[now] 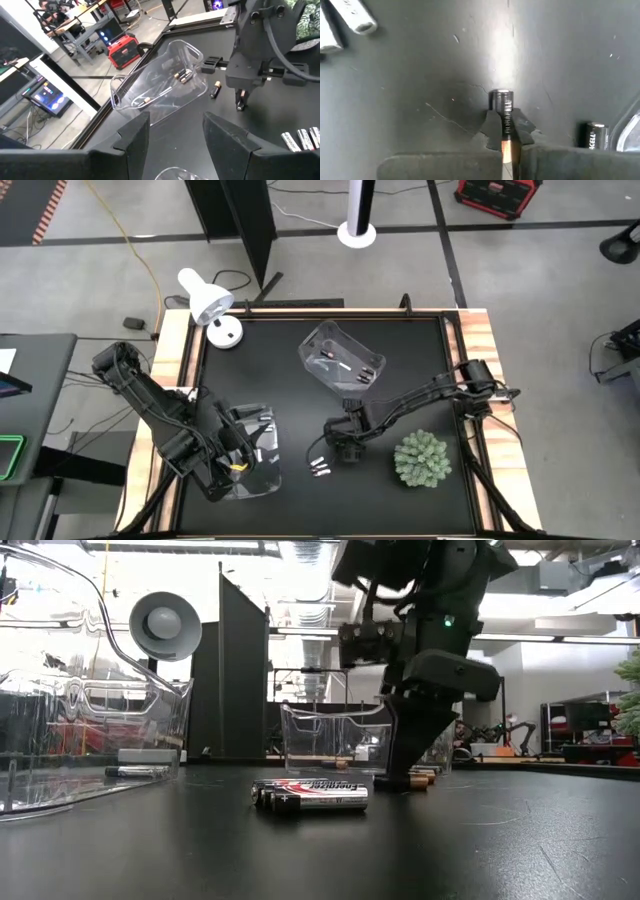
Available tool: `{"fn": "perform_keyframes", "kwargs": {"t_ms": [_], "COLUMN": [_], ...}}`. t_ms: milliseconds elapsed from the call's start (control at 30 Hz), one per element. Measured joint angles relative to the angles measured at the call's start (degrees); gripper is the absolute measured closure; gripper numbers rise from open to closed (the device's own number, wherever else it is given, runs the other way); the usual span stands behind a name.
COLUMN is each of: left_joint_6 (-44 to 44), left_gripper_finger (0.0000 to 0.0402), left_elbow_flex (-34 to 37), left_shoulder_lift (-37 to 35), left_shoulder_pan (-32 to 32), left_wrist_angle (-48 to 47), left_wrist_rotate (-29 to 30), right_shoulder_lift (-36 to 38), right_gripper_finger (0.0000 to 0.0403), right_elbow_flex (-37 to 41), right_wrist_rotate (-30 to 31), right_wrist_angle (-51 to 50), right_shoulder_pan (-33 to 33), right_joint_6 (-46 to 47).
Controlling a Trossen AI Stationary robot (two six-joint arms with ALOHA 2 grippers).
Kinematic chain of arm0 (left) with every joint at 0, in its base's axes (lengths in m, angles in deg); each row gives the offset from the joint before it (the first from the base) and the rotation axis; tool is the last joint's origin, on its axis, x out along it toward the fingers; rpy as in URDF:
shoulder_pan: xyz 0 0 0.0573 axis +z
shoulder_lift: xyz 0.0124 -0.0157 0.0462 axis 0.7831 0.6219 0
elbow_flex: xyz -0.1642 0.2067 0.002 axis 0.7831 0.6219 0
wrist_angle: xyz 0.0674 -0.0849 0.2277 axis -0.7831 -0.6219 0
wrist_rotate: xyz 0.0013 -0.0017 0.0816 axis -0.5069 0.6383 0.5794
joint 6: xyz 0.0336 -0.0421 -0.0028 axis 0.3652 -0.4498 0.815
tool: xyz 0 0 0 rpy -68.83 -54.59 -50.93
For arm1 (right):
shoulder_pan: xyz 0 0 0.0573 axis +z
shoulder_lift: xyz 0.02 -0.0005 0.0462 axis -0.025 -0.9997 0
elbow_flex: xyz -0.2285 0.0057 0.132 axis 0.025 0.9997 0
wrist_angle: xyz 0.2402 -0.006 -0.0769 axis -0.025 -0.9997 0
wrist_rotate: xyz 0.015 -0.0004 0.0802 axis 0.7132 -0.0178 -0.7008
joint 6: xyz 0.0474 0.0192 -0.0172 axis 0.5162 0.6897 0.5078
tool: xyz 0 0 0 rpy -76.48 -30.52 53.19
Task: Sort batteries
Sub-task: Put the black battery into the top transparent bin
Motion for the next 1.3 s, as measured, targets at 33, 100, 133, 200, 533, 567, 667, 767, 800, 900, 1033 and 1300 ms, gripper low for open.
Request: {"fn": "perform_keyframes", "kwargs": {"t_ms": [33,100,133,200,533,567,667,767,800,900,1033,1300], "left_joint_6": [0.0,0.0,0.0,0.0,-0.11,-0.07,-0.05,-0.05,-0.04,-0.04,-0.05,-0.19], "left_gripper_finger": [0.0224,0.0224,0.0224,0.0224,0.0224,0.0224,0.0224,0.0224,0.0224,0.0224,0.0224,0.0224], "left_elbow_flex": [0.0,0.0,-0.01,0.0,0.0,0.0,0.0,0.0,0.0,0.0,0.0,0.0], "left_shoulder_lift": [0.0,0.0,0.0,0.0,0.0,0.0,-0.01,0.0,0.0,0.0,0.0,-0.02], "left_shoulder_pan": [0.0,0.0,0.0,0.0,0.0,0.02,0.01,0.02,0.02,0.02,0.02,0.02], "left_wrist_angle": [0.02,0.02,0.06,0.08,0.15,0.17,0.17,0.17,0.15,0.17,0.17,0.16], "left_wrist_rotate": [0.0,0.0,0.0,0.01,0.0,0.0,0.01,0.0,0.0,0.0,0.0,0.0], "right_shoulder_lift": [0.12,0.29,0.15,0.04,-0.15,-0.15,-0.15,-0.15,-0.16,-1.05,-3.07,-3.59], "right_gripper_finger": [0.0396,0.04,0.0401,0.0403,0.0354,0.0339,0.0287,0.024,0.0228,0.0206,0.0212,0.0279], "right_elbow_flex": [-0.09,-0.36,-0.74,-1.49,-3.87,-3.87,-3.87,-3.87,-3.87,-3.9,-4.04,-4.04], "right_wrist_rotate": [0.18,-0.04,0.31,0.07,-0.49,-0.69,-1.55,-1.64,-1.76,-1.9,-1.91,-2.25], "right_wrist_angle": [0.16,0.68,0.46,-0.06,-3.07,-3.15,-4.02,-4.23,-4.49,-4.76,-5.17,-4.79], "right_shoulder_pan": [0.14,0.45,0.6,0.95,1.58,1.6,1.95,2.38,2.39,2.35,1.47,0.84], "right_joint_6": [0.0,-0.12,-0.14,-0.46,-0.2,-0.17,-0.02,0.02,0.04,0.02,-0.28,-0.63]}}
